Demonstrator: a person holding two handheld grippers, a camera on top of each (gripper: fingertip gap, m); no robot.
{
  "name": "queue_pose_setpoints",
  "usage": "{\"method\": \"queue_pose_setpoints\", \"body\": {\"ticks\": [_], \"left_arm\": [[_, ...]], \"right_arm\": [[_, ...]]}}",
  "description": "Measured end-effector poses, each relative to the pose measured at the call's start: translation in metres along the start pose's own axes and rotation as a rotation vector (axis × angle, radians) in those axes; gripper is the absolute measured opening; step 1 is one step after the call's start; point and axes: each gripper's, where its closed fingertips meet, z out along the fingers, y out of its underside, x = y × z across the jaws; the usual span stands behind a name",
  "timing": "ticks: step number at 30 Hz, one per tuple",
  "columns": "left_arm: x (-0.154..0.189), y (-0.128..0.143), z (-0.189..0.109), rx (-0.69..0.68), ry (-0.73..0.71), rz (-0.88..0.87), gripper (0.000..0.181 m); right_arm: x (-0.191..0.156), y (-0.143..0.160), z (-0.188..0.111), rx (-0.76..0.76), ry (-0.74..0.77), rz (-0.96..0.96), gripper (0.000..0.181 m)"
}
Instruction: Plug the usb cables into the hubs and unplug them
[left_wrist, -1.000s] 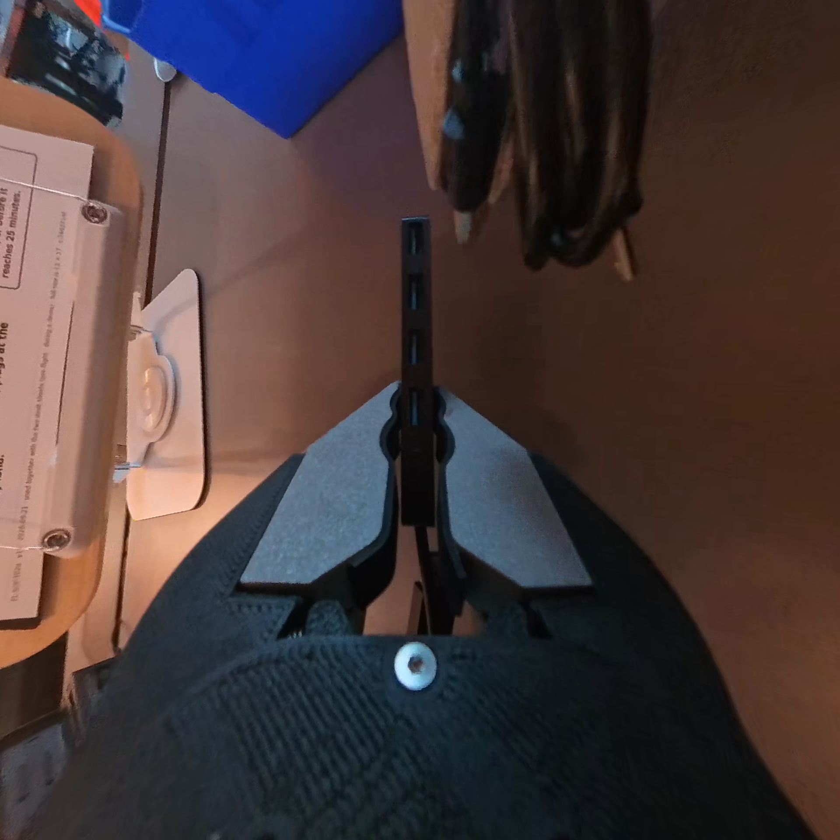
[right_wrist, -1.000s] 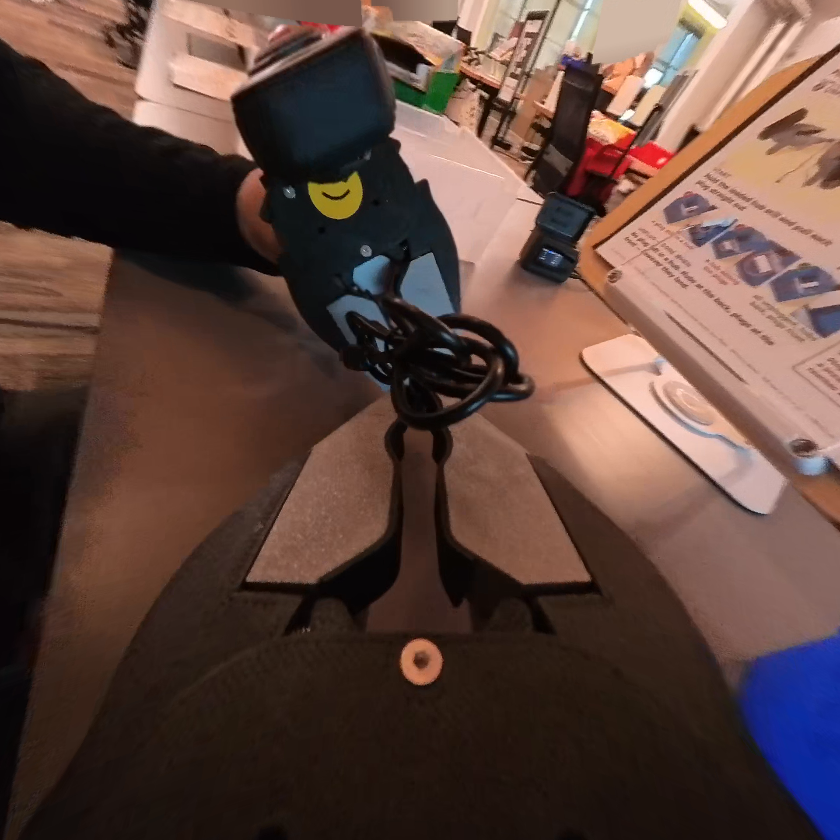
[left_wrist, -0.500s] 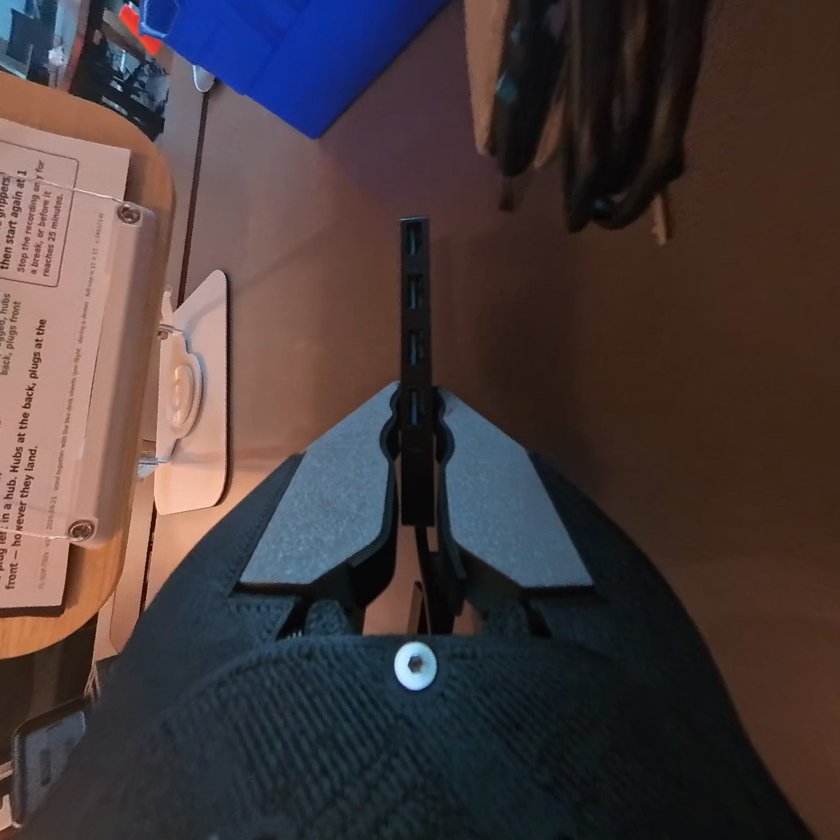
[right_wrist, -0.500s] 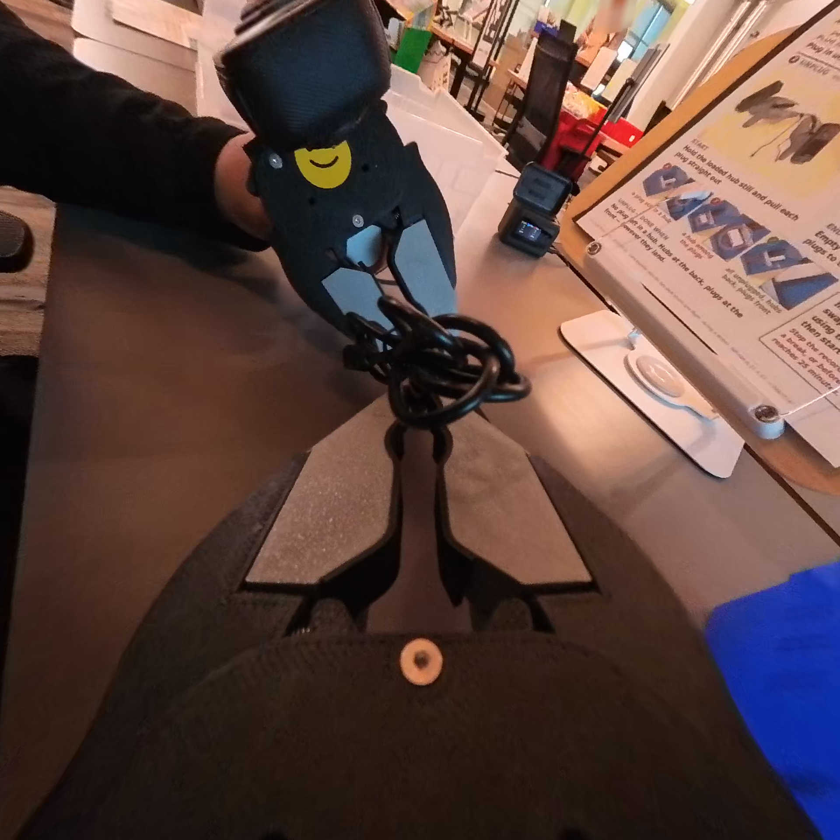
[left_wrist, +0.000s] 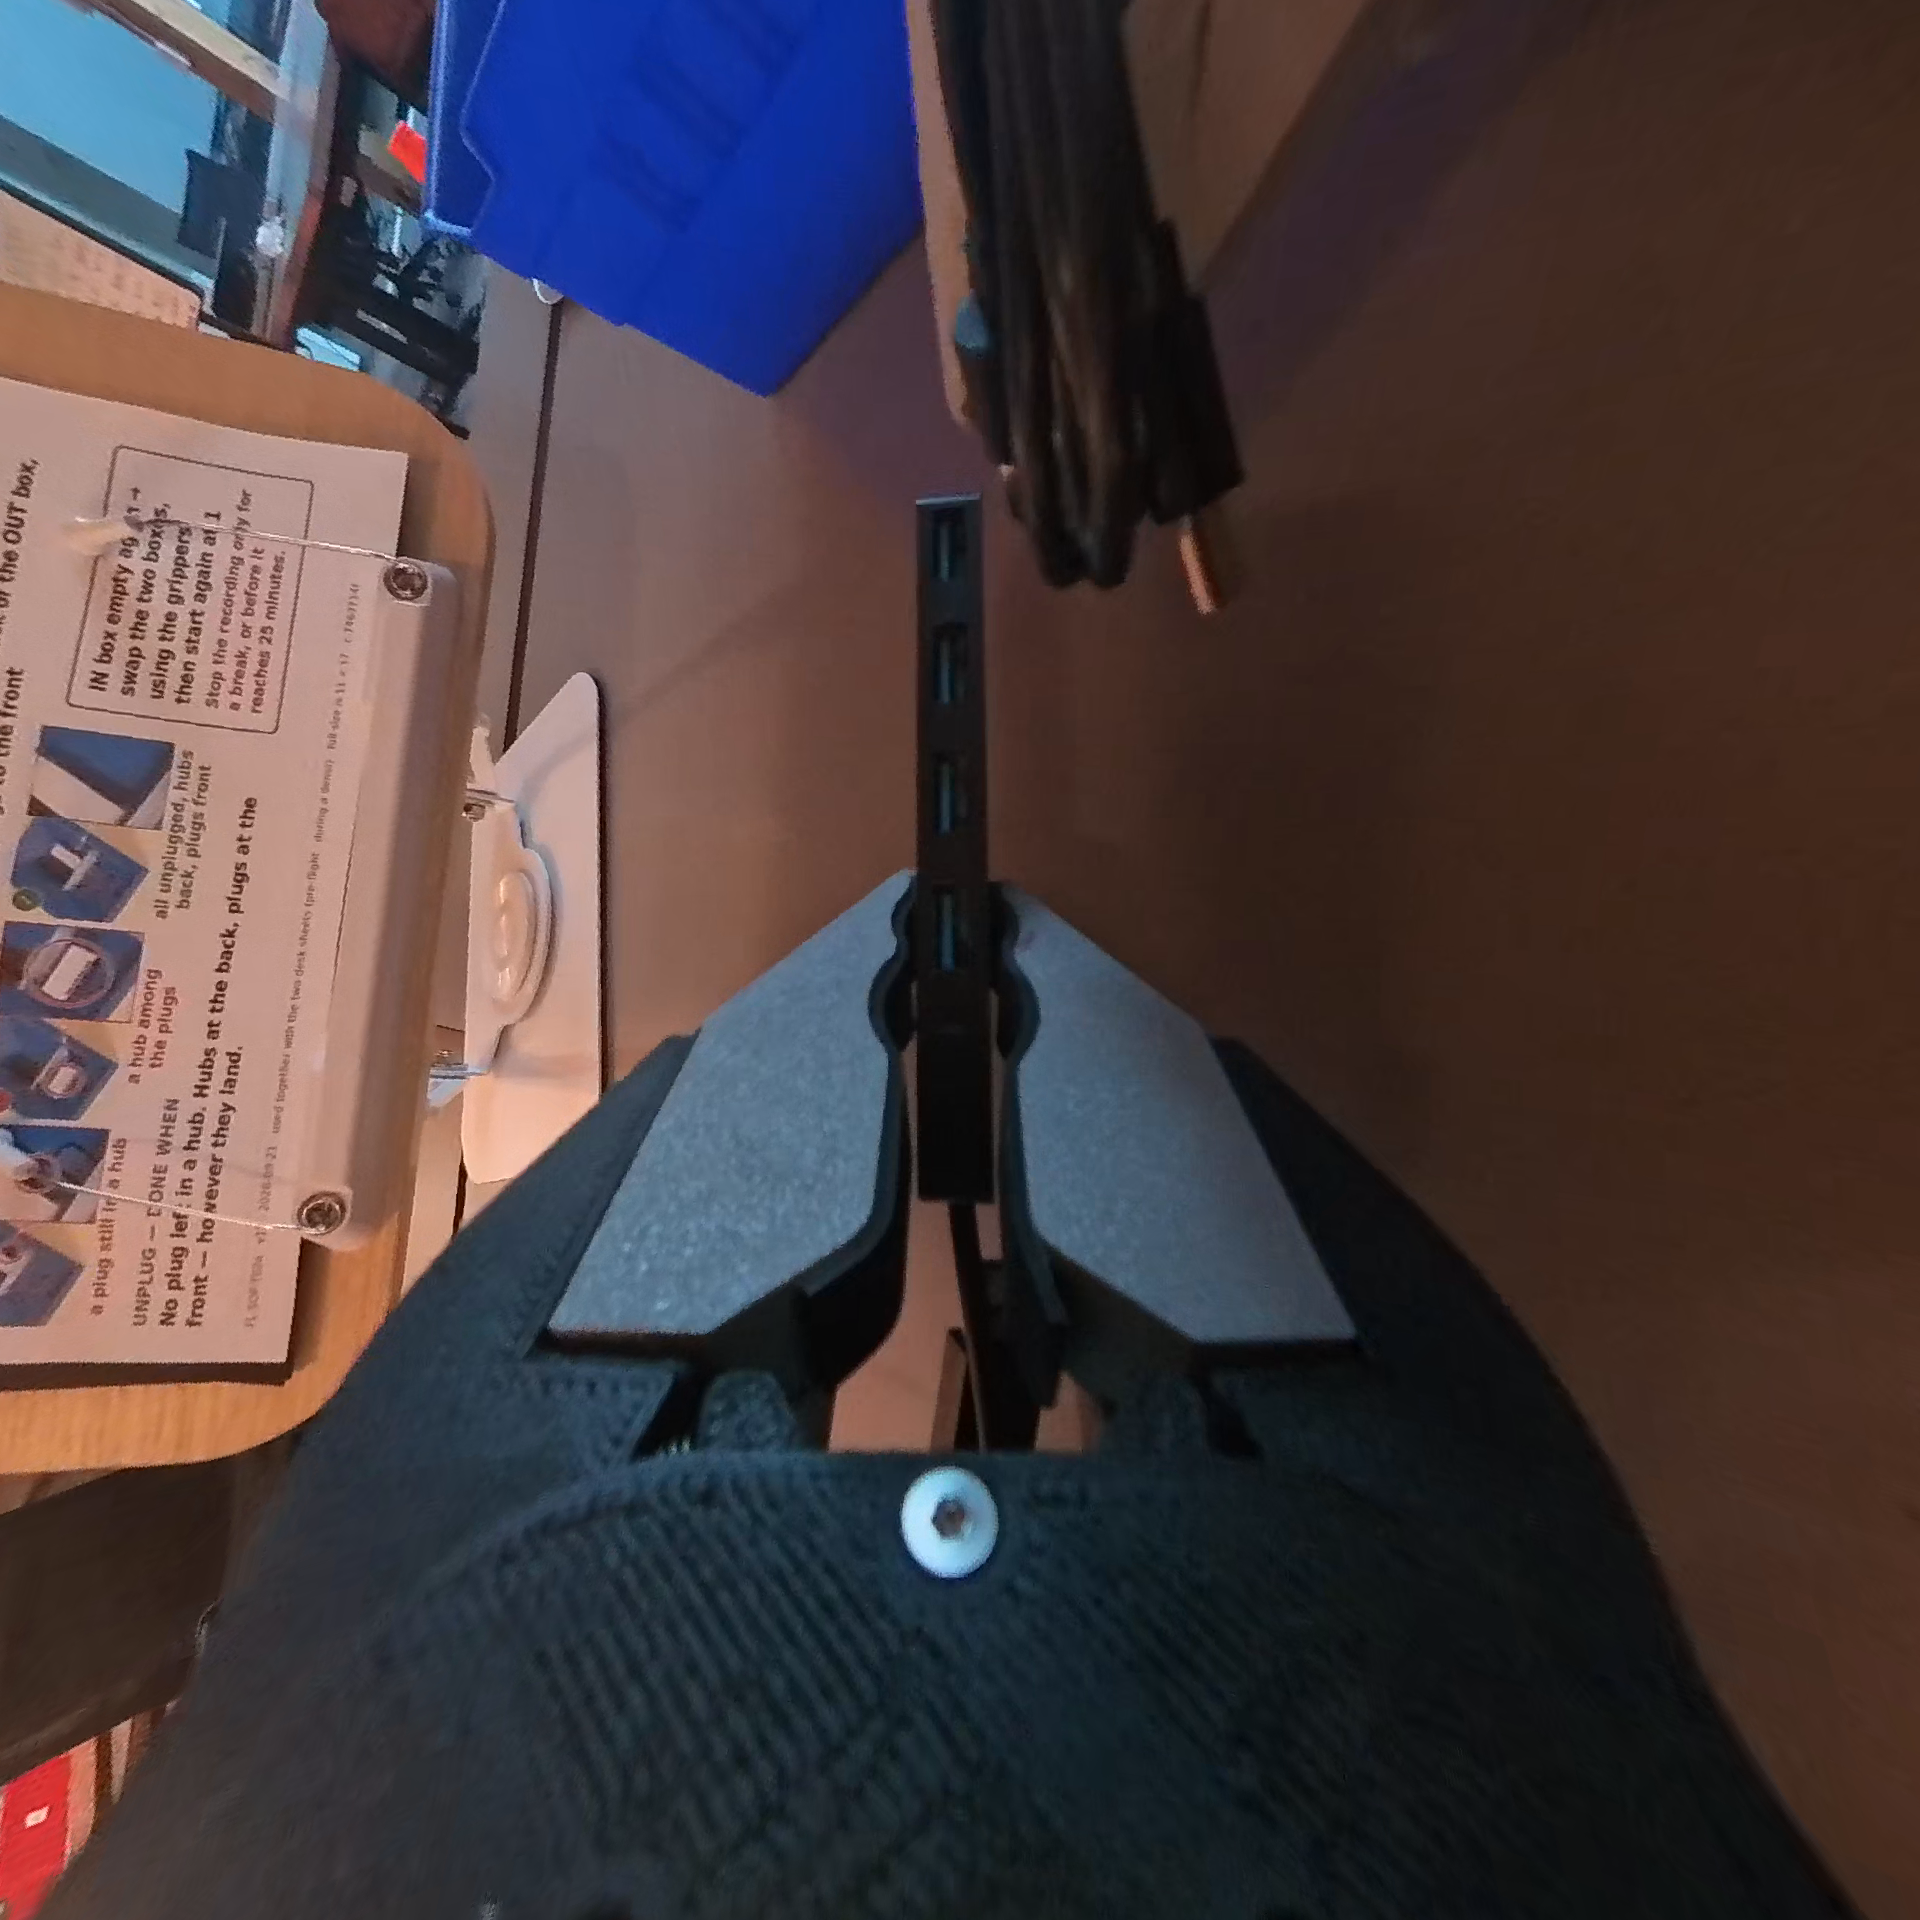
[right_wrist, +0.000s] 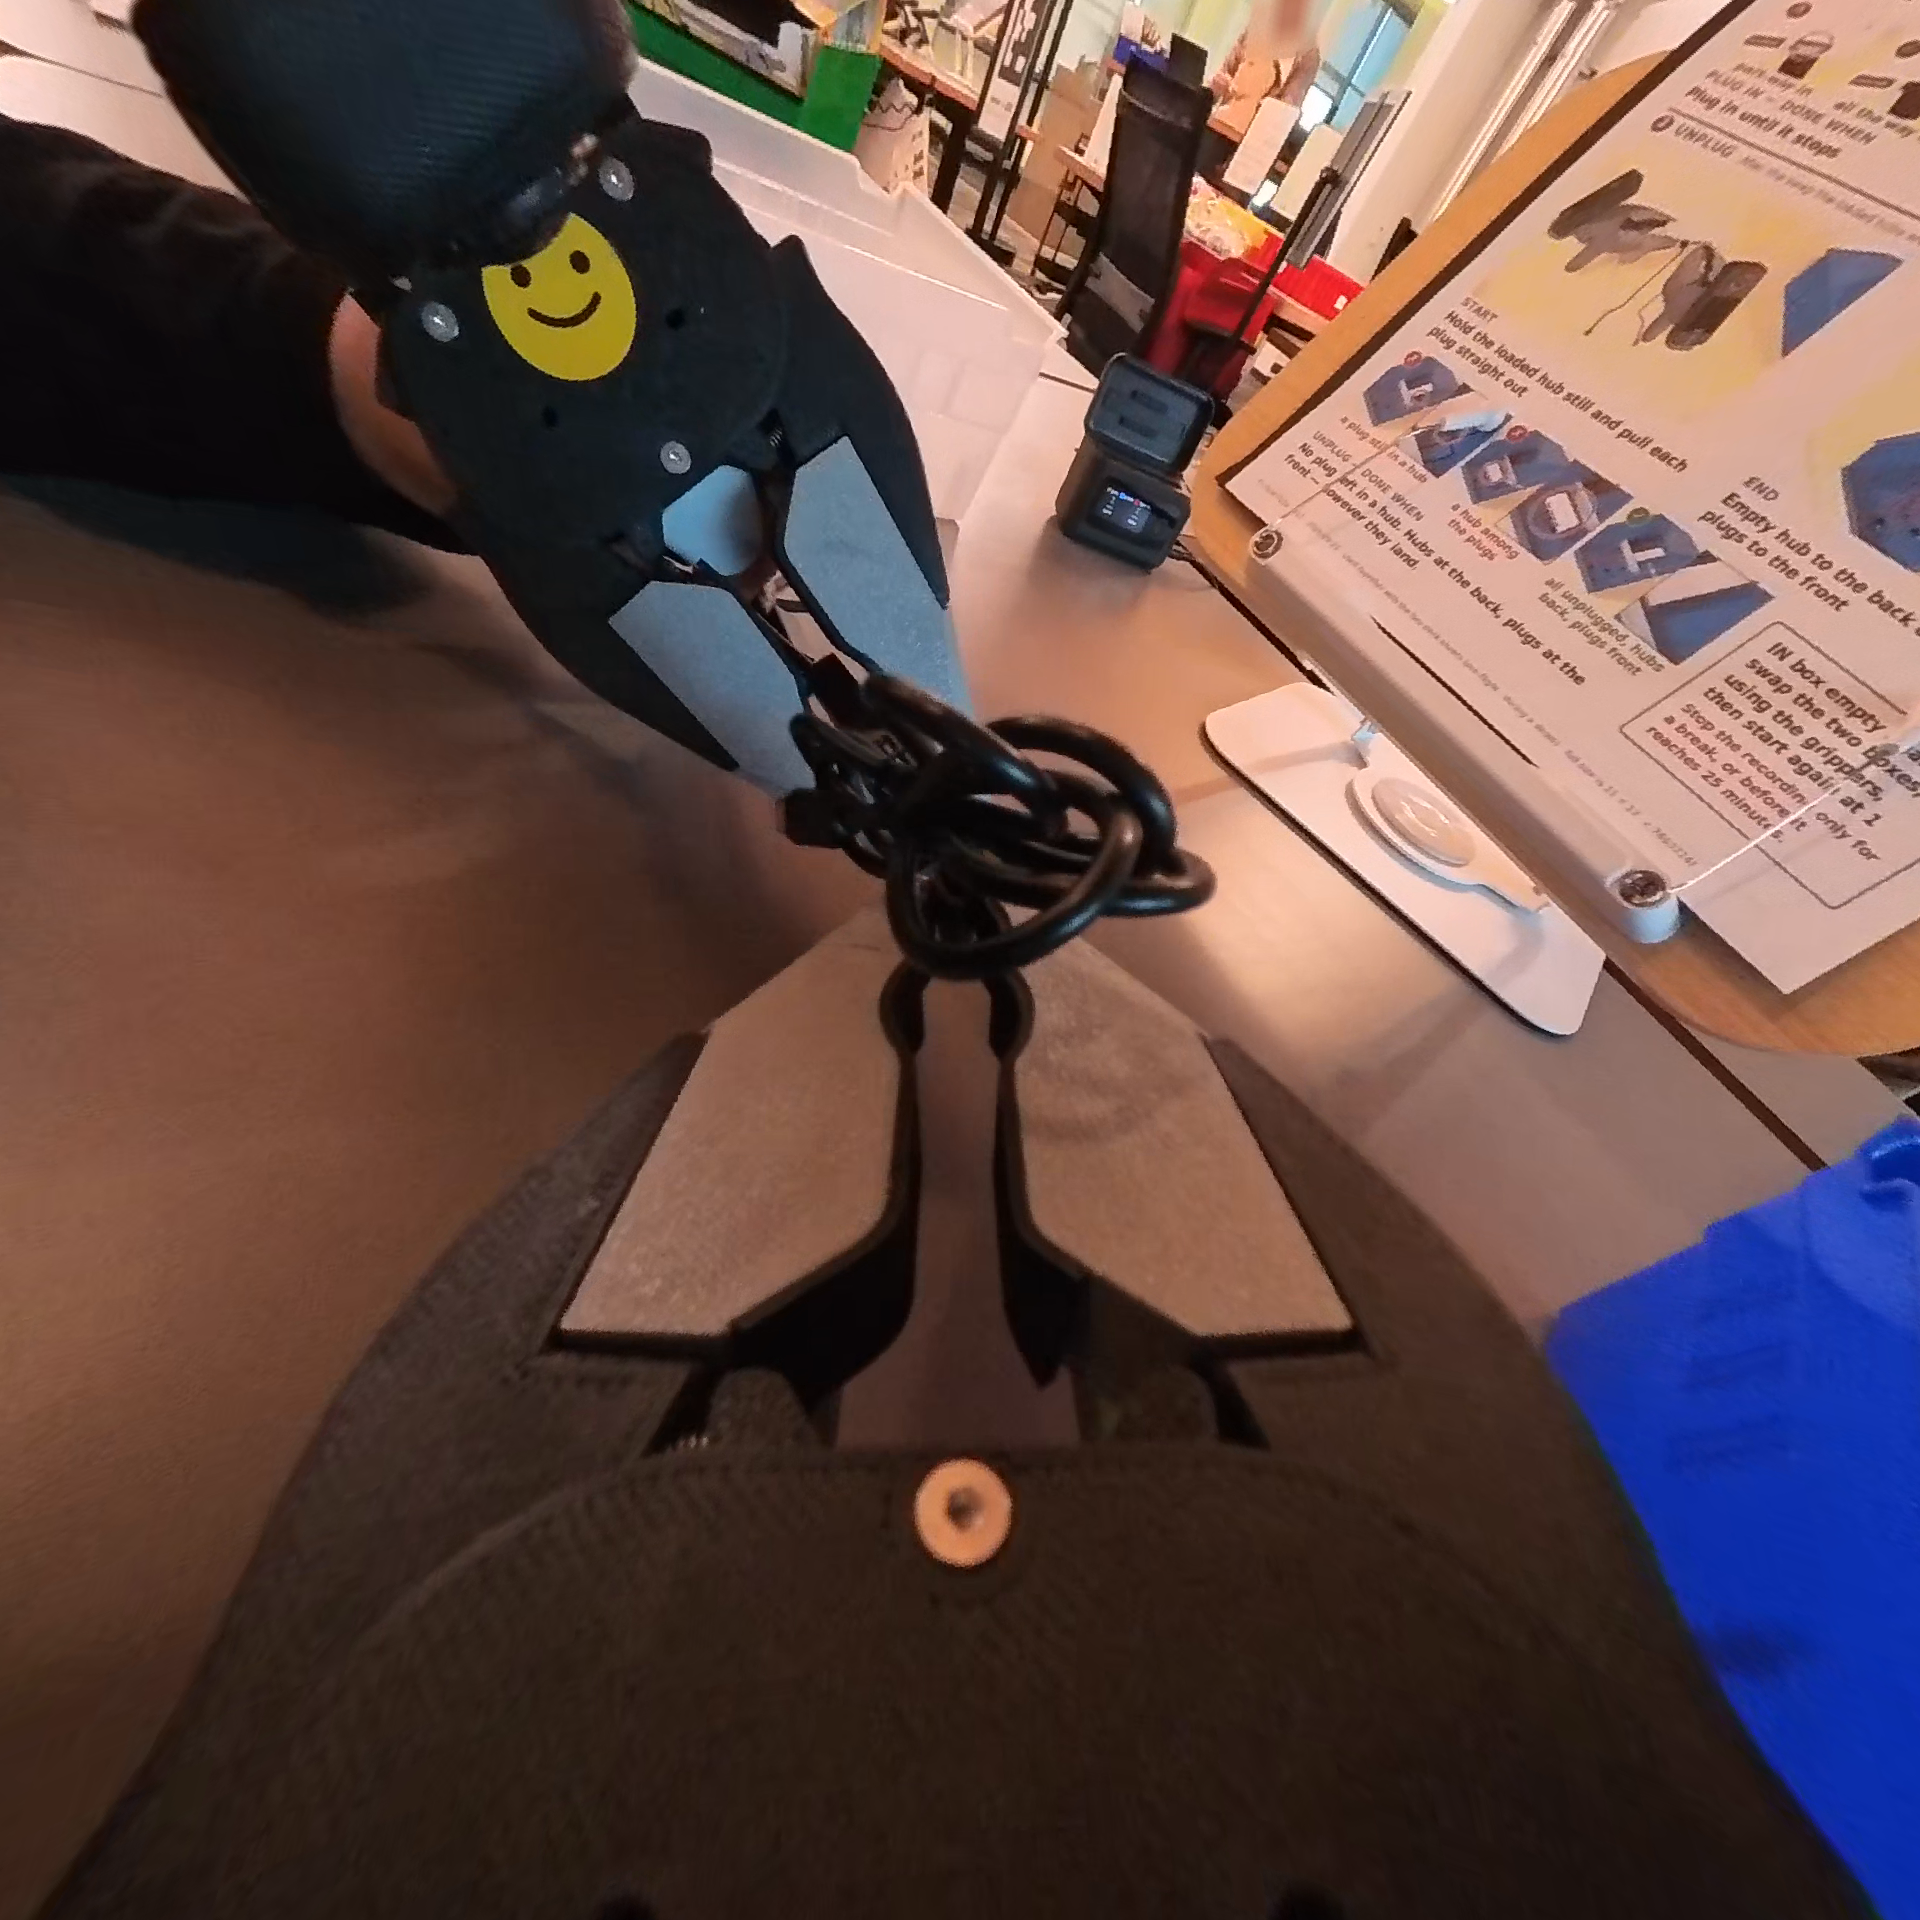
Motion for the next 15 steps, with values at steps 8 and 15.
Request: {"method": "queue_pose_setpoints", "body": {"ticks": [8,15], "left_arm": [[0.007,0.001,0.004,0.014,0.06,-0.054,0.008],[0.032,-0.007,0.001,0.071,0.307,-0.225,0.008]], "right_arm": [[0.005,0.001,-0.001,0.001,0.023,0.02,0.004],[-0.002,-0.016,0.003,0.061,-0.079,0.026,0.003]]}}
